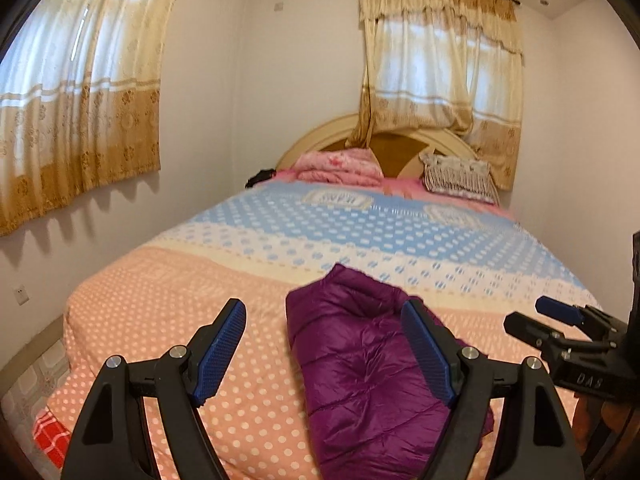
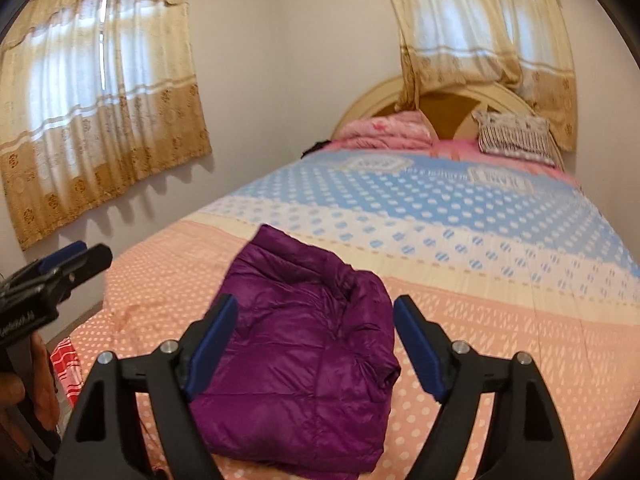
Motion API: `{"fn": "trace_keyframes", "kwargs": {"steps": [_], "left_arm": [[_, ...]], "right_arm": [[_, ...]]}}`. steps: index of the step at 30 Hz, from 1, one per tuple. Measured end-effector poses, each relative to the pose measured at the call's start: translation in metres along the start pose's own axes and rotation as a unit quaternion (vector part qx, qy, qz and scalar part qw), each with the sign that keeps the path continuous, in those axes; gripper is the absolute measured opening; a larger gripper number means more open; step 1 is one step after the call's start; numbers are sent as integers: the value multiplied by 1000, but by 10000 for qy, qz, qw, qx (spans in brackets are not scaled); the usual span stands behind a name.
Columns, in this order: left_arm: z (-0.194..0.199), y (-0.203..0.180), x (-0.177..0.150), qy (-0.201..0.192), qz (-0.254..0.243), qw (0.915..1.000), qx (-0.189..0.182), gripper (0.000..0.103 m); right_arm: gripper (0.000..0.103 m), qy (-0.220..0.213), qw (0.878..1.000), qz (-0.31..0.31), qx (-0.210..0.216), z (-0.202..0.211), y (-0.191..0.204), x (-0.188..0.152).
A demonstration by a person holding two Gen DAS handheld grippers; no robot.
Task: Fold large clothes
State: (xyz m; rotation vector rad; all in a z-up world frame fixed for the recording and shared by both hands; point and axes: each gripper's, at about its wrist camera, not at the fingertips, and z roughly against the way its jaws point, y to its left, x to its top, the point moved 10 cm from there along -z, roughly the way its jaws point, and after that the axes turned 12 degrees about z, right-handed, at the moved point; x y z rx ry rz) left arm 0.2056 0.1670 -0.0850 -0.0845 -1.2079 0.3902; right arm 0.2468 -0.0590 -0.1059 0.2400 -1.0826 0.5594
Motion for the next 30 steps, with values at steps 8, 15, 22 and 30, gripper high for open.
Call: {"fn": "trace_keyframes", "kwargs": {"steps": [8, 15, 22, 30], "left_arm": [[6, 1, 5, -145, 57, 9999, 14, 81], [5, 2, 1, -84, 30, 10000, 30, 81], [4, 0, -2, -72, 10, 10000, 16, 81], [3, -2, -6, -51, -19, 10000, 37, 81]], "right_arm": [[85, -136, 9998, 65, 99, 6, 2, 6], [85, -94, 9998, 69, 149, 6, 6, 0], [85, -90, 9998, 61, 167, 9, 6, -3], [85, -85, 9998, 40, 178, 9, 6, -5]]}}
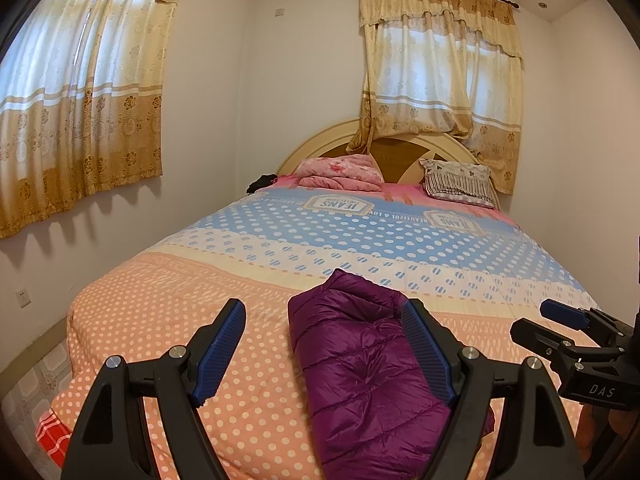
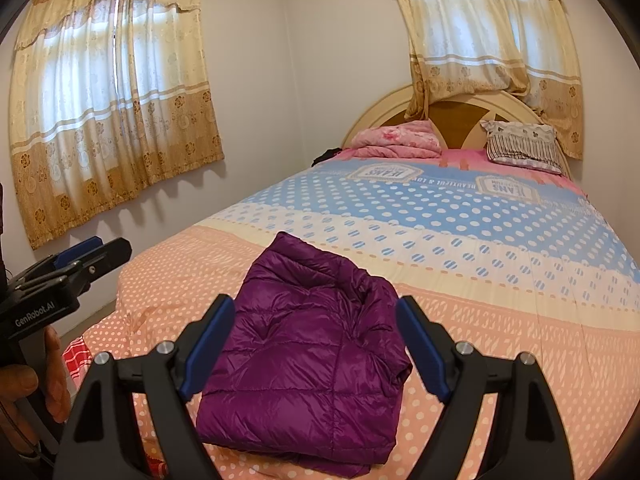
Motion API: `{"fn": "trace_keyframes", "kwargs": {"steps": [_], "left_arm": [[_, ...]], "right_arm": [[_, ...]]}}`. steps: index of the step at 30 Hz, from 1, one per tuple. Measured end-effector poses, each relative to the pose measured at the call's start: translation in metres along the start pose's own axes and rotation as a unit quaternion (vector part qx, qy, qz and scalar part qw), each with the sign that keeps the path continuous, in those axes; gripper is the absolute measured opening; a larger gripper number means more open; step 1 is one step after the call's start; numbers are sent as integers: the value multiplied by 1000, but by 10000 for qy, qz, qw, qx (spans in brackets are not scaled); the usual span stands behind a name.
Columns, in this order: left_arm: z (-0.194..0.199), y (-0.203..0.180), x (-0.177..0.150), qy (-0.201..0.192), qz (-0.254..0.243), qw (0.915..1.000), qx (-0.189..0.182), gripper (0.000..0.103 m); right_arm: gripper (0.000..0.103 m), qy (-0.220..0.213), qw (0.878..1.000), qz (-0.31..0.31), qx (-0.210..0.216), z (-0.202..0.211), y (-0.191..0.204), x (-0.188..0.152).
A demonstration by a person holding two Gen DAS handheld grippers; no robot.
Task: Fold large clothes
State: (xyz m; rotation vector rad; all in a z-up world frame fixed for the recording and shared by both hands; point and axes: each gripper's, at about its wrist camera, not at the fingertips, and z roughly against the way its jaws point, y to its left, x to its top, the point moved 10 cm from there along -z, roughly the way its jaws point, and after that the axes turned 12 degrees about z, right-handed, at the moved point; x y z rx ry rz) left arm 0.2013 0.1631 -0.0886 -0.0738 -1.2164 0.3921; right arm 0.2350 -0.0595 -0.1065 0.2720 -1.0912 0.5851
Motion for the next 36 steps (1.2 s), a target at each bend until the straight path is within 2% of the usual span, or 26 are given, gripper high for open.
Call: {"fn": "trace_keyframes", "kwargs": {"steps": [36], "left_arm": [[-4, -1, -7, 80, 5, 9999, 117, 81]], "right_arm": [[85, 44, 10000, -50, 10, -1, 3, -5]]}}
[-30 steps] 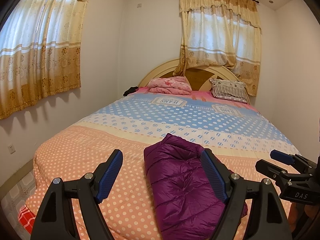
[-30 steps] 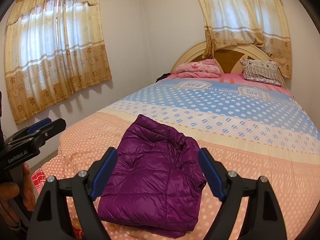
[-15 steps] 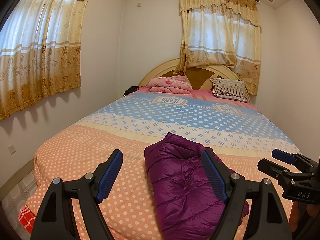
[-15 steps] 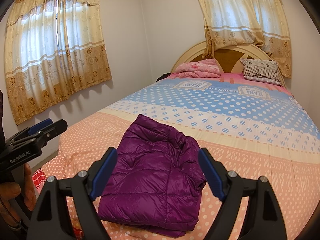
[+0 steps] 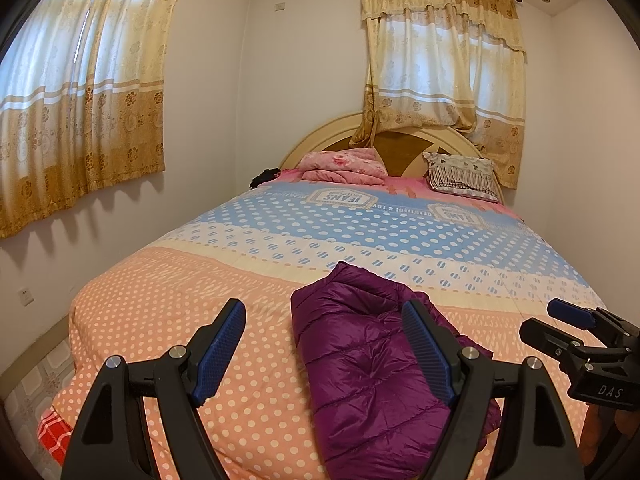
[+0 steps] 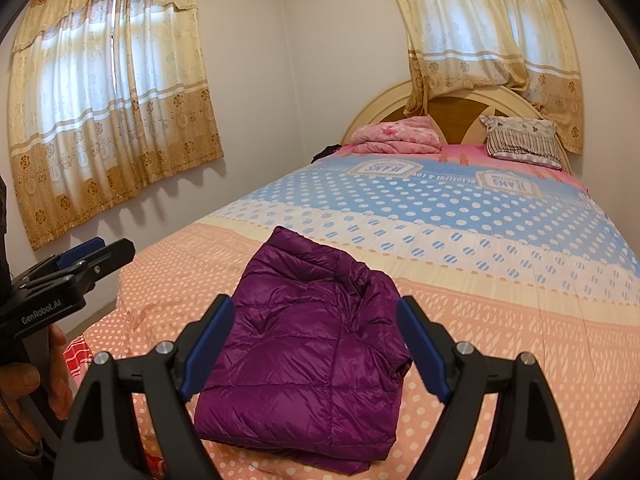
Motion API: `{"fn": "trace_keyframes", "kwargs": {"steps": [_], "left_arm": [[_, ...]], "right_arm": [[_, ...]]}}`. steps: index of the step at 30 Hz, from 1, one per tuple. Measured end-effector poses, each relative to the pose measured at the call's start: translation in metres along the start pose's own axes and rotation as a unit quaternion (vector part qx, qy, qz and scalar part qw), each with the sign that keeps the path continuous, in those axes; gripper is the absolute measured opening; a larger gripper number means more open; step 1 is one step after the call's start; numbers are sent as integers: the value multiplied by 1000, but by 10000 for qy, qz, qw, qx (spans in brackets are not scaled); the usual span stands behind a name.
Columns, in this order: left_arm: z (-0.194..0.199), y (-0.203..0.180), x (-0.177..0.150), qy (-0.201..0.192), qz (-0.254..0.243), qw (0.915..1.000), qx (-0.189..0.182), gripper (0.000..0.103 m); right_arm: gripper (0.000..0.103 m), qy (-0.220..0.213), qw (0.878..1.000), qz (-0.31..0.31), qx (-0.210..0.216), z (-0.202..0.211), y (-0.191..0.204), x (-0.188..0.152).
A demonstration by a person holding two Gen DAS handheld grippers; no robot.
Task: Fold large clothes
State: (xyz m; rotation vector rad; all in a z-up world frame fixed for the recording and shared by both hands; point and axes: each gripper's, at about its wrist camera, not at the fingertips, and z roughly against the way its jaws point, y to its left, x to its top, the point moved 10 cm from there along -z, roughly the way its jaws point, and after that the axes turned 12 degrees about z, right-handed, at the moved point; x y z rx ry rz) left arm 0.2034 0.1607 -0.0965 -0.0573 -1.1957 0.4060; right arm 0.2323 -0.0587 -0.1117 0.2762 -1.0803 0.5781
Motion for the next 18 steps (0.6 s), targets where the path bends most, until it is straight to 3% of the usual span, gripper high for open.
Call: {"fn": "trace_keyframes", "kwargs": {"steps": [14, 18], "left_arm": [[5, -5, 4, -112, -77, 9999, -40, 81], [2, -4, 2, -100, -126, 9998, 102, 91]], "right_arm": [[85, 4, 10000, 19, 21, -1, 2, 1], [85, 7, 10000, 25, 27, -1, 2, 0]]}}
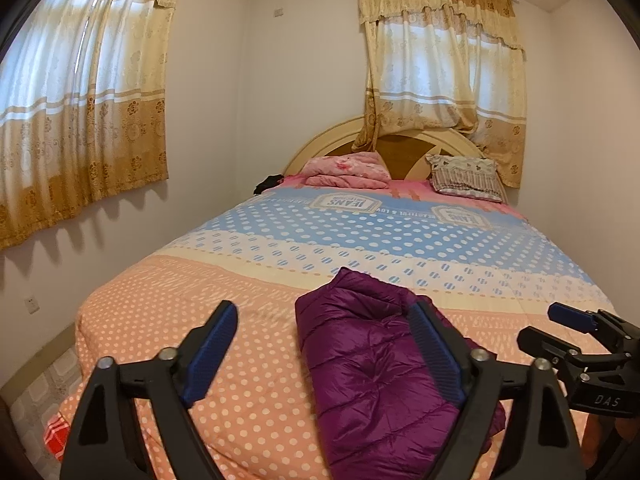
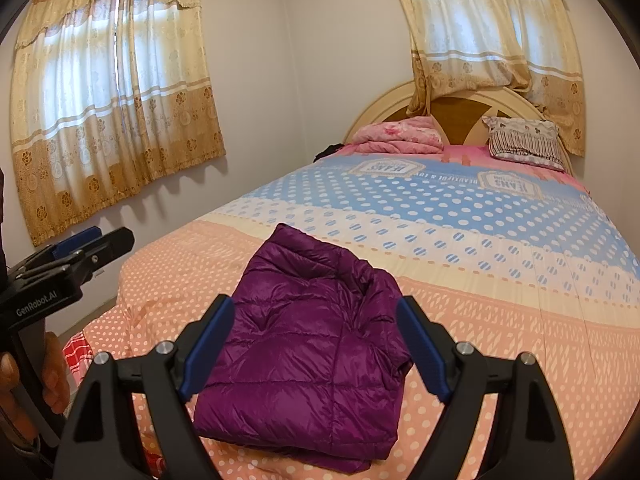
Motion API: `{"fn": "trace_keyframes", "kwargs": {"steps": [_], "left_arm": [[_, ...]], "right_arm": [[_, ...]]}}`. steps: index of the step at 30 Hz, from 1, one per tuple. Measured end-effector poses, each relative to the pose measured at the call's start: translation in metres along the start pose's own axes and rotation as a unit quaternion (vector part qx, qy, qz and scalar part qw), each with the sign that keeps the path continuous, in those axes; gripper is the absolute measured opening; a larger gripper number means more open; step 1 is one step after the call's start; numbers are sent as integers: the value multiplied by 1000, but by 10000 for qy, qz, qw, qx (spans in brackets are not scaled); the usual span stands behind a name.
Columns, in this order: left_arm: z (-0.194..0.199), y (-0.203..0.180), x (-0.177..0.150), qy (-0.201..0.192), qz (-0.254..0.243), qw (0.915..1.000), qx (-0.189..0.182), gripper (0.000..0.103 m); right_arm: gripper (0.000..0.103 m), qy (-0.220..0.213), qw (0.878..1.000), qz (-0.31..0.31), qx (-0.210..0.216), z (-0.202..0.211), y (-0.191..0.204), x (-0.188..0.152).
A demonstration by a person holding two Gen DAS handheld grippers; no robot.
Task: Fold large clothes
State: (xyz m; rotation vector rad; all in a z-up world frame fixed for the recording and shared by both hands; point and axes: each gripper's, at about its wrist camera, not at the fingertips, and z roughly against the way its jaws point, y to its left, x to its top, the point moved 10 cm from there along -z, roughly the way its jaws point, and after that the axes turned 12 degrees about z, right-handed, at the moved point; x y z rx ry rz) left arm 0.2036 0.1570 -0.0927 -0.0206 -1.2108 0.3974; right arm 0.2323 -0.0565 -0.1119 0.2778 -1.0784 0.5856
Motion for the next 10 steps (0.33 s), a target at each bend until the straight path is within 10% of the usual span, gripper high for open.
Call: {"fn": "trace_keyframes", "kwargs": {"steps": [10], "left_arm": [[-4, 4, -5, -24, 9, 10000, 53, 94]], "right_arm": [[85, 32, 10000, -6, 20, 0, -3, -7]]}}
